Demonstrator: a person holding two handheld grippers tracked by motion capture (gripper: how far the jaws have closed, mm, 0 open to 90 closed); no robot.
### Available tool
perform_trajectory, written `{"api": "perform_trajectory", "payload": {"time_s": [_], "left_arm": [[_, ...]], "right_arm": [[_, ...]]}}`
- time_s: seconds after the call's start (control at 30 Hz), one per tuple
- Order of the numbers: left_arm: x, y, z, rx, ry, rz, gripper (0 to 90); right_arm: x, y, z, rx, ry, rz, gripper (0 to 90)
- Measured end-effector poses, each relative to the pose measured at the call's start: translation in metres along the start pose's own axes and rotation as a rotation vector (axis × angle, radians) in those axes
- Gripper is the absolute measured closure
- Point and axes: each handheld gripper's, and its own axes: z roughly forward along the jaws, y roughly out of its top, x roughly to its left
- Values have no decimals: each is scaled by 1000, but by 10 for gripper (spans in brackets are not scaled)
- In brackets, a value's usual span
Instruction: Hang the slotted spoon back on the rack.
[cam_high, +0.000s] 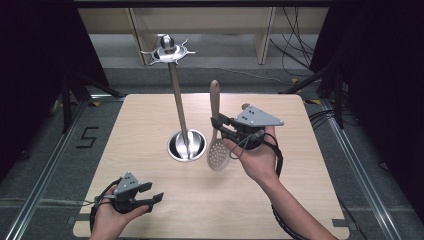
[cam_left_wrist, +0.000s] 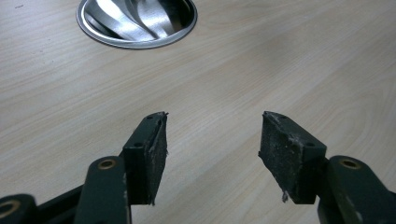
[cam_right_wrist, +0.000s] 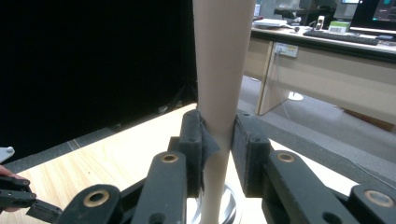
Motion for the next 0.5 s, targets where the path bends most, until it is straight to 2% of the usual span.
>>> {"api": "perform_trajectory", "payload": {"time_s": [0.03, 0.07, 0.1, 0.13, 0.17, 0.2, 0.3, 0.4, 0.5], "left_arm": [[0, 0, 0, 0, 0, 0, 406], [0, 0, 0, 2, 1, 3, 406], [0, 0, 0, 2, 1, 1, 406], [0, 0, 0, 2, 0, 1, 405], [0, 0, -1, 2, 0, 1, 406], [0, 0, 0, 2, 0, 2, 406], [0, 0, 0, 2, 0, 2, 406], [1, 0, -1, 2, -3, 3, 406], [1, 0, -1, 5, 0, 8, 406]], "right_arm": [[0, 0, 1, -2, 1, 2, 756], [-1, 1, 1, -8, -6, -27, 756], [1, 1, 2, -5, 7, 5, 756], [1, 2, 3, -3, 2, 0, 756], [2, 2, 3, 3, 0, 16, 756], [1, 2, 4, -2, 4, -2, 756], [2, 3, 5, -1, 4, 2, 756], [2, 5, 7, -6, -5, -17, 756], [3, 6, 8, -8, 10, -4, 756]]}}
